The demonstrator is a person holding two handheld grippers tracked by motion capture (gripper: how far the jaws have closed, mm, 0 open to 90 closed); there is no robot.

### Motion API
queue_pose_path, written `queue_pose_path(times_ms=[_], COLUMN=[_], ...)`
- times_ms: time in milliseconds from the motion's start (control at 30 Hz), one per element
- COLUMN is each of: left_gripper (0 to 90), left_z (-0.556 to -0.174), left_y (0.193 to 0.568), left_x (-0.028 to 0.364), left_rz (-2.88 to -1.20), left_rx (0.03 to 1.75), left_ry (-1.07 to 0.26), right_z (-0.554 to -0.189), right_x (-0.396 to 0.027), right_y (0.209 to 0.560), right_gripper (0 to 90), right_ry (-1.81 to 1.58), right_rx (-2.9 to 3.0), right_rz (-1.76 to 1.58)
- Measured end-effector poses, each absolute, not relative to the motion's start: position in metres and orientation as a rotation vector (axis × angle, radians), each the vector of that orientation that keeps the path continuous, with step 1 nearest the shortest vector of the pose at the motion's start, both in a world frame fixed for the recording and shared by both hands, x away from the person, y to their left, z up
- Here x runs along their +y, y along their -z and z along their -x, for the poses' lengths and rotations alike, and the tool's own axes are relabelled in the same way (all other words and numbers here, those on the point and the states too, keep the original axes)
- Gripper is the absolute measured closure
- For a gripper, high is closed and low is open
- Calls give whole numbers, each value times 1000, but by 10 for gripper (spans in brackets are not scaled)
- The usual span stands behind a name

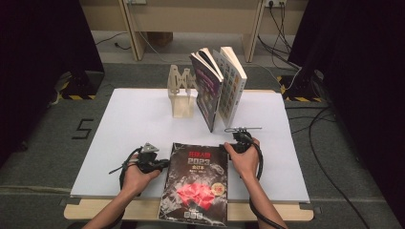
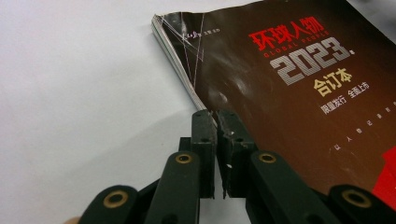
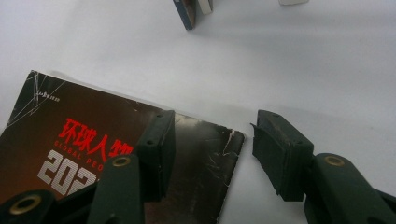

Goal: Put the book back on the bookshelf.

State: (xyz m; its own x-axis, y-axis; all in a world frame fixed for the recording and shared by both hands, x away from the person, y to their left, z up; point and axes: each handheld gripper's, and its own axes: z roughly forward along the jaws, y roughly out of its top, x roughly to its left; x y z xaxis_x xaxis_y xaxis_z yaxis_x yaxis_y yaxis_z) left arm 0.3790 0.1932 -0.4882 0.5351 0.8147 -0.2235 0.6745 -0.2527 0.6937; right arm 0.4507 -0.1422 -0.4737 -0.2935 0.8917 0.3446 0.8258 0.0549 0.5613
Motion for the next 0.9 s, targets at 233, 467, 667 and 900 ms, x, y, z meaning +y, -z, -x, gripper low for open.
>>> queue_pose_path(times_ms=[233,467,667,900], left_gripper=[779,713,676,675], left_z=[-379,-372,-368,-364], left_y=[486,470,475,484], left_x=[199,203,192,185], left_rz=[-1971,-1919,-1973,-2016], left_rx=[1218,1191,1152,1166], left_ry=[-192,-234,-201,-183], right_z=[-453,-453,-453,-450], right_x=[-141,-141,-139,-142], right_y=[475,476,476,476], right_gripper=[488,492,488,499], right_ry=[-1061,-1051,-1058,-1093], right_rx=[2223,2226,2213,2206], right_rz=[-1816,-1806,-1816,-1855])
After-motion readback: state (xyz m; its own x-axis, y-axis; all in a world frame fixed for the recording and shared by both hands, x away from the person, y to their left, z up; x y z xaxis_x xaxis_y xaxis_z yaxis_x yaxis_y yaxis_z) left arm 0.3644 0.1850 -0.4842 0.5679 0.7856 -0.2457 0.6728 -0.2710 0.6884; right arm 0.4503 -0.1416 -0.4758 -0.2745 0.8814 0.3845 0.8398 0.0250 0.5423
